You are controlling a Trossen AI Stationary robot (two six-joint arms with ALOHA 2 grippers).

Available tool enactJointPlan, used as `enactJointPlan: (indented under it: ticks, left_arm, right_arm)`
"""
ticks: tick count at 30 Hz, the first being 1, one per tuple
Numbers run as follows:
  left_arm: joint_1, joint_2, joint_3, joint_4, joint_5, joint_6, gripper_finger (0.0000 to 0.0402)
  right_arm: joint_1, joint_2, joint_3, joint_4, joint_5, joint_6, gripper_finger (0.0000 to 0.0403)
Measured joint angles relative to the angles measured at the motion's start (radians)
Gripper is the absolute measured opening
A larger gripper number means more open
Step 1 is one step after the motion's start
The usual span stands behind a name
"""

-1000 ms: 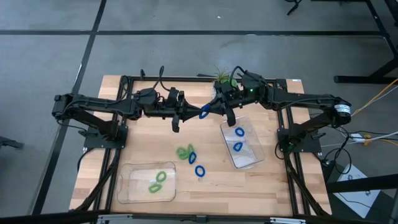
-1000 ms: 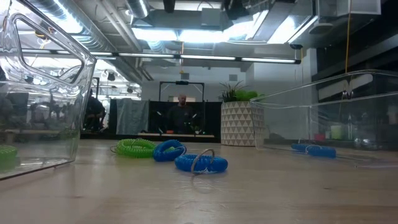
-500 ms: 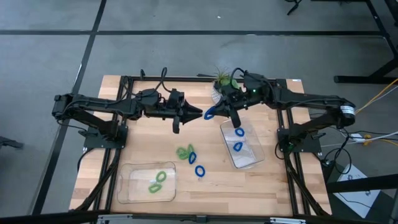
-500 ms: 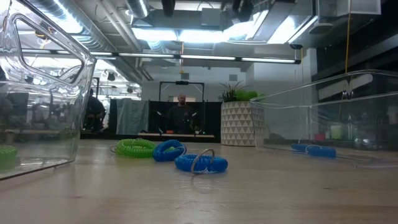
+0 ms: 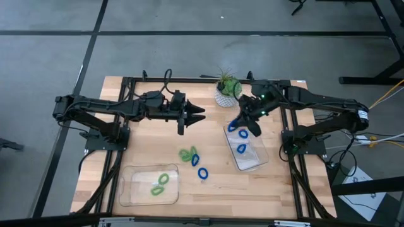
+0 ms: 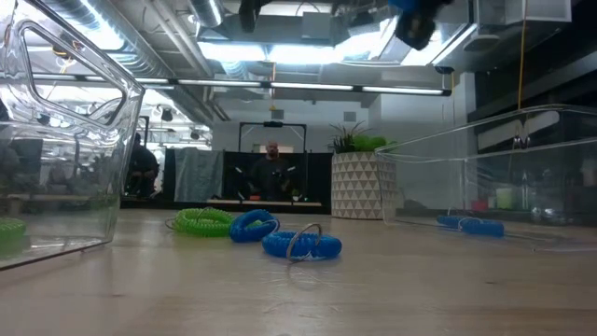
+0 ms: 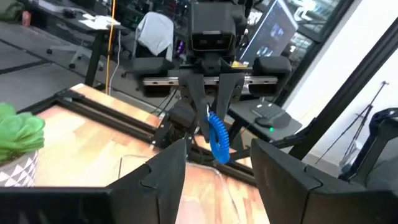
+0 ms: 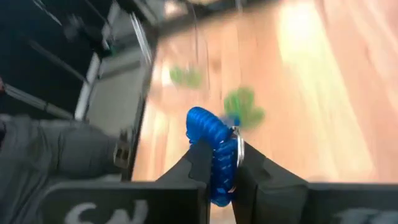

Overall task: Sort spring keychains
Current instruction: Put the blue spring keychain into the right transparent bin, then put the green spring keychain into the left transparent bin

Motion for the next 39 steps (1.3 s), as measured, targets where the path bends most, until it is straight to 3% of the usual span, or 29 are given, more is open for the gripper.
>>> enactJointPlan:
  ticks: [9, 13, 24, 29, 39]
  left_arm:
    - [0.0, 0.0, 0.0, -0.082, -0.002, -0.003, 0.0169]
    - [0.0, 0.0, 0.0, -0.112, -0.001, -0.005, 0.0169]
    - [-0.001, 0.0, 0.0, -0.184, -0.001, -0.049, 0.0169]
    - [-0.001, 0.0, 0.0, -0.207, -0.001, -0.067, 0.0169]
    - [-0.001, 0.0, 0.0, -0.216, 0.002, -0.084, 0.0169]
  right_arm:
    - [0.032, 0.016, 0.0, -0.375, 0.016, 0.033, 0.0029]
    - [0.065, 0.035, 0.0, -0.419, 0.084, 0.059, 0.004]
    - [0.097, 0.067, 0.0, -0.47, 0.148, 0.051, 0.0045]
    - [0.098, 0.068, 0.0, -0.497, 0.234, 0.08, 0.0073]
    - [0.098, 0.068, 0.0, -0.512, 0.239, 0.097, 0.0182]
